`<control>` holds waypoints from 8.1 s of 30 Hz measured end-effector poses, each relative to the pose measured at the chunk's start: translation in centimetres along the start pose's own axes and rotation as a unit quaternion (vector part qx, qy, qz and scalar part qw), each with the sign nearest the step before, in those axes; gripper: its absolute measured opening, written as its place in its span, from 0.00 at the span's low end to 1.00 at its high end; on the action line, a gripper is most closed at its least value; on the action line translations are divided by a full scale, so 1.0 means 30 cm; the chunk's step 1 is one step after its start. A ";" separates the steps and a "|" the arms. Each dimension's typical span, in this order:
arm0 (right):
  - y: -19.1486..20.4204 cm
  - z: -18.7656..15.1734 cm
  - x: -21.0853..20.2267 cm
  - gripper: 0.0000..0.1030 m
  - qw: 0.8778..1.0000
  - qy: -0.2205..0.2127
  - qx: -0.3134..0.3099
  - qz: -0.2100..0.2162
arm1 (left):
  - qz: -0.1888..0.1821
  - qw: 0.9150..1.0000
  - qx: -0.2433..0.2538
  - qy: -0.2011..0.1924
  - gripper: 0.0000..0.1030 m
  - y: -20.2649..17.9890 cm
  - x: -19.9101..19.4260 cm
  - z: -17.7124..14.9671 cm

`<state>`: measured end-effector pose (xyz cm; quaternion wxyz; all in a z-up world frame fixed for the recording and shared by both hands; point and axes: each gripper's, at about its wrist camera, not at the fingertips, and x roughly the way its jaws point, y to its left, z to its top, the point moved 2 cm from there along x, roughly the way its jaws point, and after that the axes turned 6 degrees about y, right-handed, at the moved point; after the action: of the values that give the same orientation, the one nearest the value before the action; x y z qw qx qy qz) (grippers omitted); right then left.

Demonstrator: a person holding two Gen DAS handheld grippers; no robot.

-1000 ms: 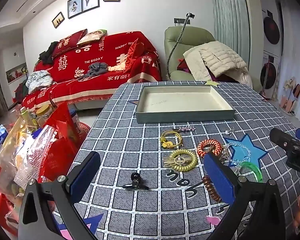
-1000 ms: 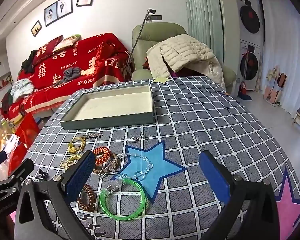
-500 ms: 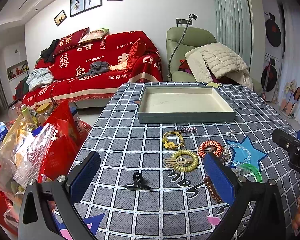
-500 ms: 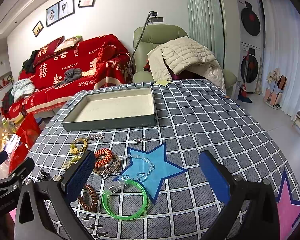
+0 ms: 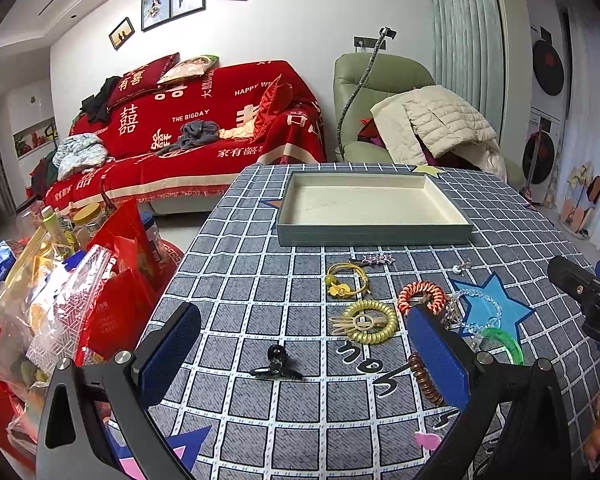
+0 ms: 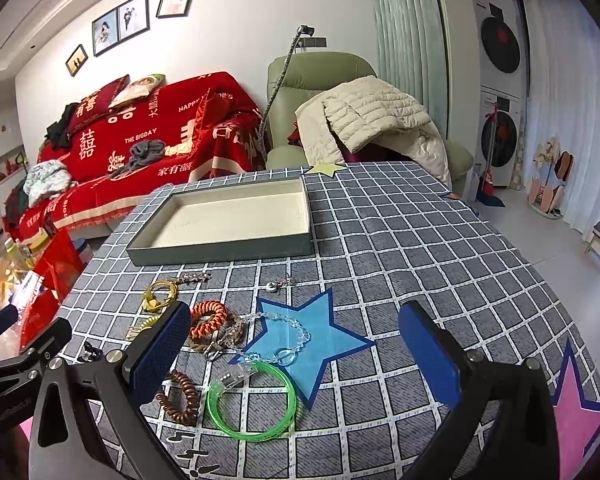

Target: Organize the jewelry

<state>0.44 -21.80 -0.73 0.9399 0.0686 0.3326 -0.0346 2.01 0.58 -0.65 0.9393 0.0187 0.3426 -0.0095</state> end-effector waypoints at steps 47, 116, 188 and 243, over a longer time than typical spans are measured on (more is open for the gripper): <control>0.005 0.002 -0.001 1.00 1.000 -0.002 -0.002 0.000 | 0.002 1.000 0.001 0.004 1.00 -0.003 0.008 0.000; -0.008 -0.001 0.022 1.00 1.000 0.006 -0.001 0.000 | 0.002 1.000 0.001 0.015 1.00 0.002 0.044 -0.008; 0.031 0.447 0.580 0.14 0.977 0.157 -0.009 0.146 | -0.160 0.981 0.037 0.102 0.33 -0.069 0.485 0.479; 0.042 0.472 0.730 0.77 0.978 0.152 0.039 0.136 | -0.034 0.990 0.021 0.134 1.00 -0.080 0.861 0.528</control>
<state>26.37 -23.14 -3.51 0.8708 0.1544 0.4577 0.0917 31.87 -2.62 -5.24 0.8832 0.0280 0.4659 -0.0456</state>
